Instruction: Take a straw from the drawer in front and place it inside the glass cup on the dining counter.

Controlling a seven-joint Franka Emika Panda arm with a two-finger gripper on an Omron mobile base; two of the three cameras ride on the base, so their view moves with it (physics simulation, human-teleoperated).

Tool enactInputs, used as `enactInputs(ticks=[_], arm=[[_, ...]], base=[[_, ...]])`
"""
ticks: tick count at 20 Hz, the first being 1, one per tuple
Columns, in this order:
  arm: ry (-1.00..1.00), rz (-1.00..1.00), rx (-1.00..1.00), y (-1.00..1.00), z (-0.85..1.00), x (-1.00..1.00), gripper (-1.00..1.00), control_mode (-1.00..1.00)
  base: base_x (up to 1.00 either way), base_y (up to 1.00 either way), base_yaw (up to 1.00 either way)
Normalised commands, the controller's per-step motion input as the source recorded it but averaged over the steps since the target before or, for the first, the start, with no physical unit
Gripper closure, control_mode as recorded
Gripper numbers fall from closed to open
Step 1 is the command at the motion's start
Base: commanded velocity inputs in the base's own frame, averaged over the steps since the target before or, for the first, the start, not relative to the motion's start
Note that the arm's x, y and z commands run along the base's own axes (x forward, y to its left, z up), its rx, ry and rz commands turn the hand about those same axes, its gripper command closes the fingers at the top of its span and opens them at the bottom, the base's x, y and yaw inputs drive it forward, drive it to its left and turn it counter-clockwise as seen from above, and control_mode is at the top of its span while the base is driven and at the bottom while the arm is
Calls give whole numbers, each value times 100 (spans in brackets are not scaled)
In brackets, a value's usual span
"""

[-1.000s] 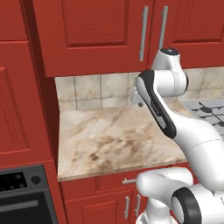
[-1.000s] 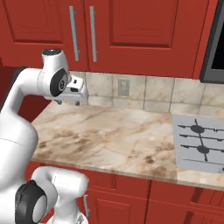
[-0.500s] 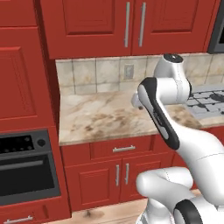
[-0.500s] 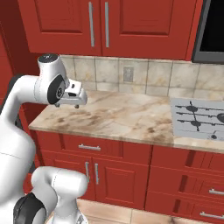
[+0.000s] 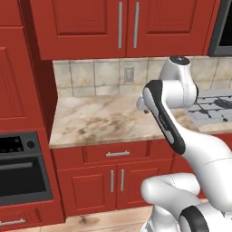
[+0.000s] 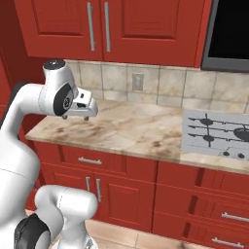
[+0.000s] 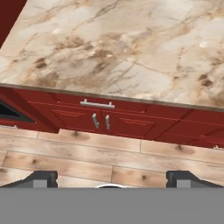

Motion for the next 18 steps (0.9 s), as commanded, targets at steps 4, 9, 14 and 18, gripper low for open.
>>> enactInputs(ticks=[4,9,14,18], arm=[[0,0,0,0,0,0,-100,100],[0,0,0,0,0,0,-100,100],[0,0,0,0,0,0,-100,100],[0,0,0,0,0,0,-100,100]], base=[[0,-63,25],[-9,-55,26],[-9,-51,25],[-23,-41,22]])
